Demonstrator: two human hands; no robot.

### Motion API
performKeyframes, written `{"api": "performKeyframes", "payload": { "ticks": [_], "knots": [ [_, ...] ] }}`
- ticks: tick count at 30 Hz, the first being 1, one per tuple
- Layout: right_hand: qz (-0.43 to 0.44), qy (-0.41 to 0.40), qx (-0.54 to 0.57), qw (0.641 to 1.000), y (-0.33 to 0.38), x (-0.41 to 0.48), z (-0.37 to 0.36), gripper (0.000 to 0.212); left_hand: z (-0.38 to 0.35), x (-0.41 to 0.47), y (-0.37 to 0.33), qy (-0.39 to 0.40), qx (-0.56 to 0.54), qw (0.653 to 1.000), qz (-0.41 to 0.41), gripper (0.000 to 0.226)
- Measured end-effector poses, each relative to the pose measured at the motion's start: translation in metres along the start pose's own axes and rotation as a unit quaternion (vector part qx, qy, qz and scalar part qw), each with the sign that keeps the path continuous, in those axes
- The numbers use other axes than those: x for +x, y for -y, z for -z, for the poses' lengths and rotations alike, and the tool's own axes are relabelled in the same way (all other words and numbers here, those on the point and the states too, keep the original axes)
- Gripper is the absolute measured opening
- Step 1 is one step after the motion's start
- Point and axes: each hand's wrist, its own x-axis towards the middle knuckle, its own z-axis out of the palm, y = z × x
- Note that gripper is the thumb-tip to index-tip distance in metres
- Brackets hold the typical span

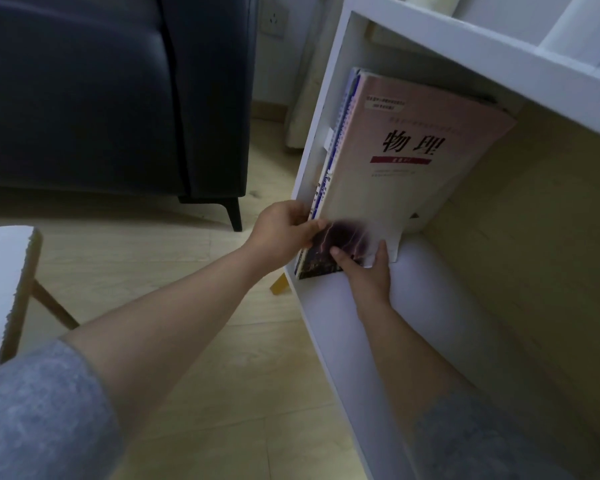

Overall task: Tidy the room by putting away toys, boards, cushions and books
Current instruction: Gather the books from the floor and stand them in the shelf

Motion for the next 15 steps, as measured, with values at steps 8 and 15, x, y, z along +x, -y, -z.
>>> {"api": "performKeyframes", "payload": {
  "ticks": [8, 15],
  "knots": [
    [0.002, -0.019, -0.014, 1.000, 0.0001, 0.0017, 0.0015, 0.098, 0.0007, -0.0010, 0.0021, 0.017, 0.035, 0.999, -0.014, 0.006],
    [0.002, -0.018, 0.001, 1.000, 0.0009, 0.0038, 0.0016, 0.093, -0.0064, 0.0012, 0.0053, 0.013, -0.006, 1.000, -0.005, 0.013]
  ]
}}
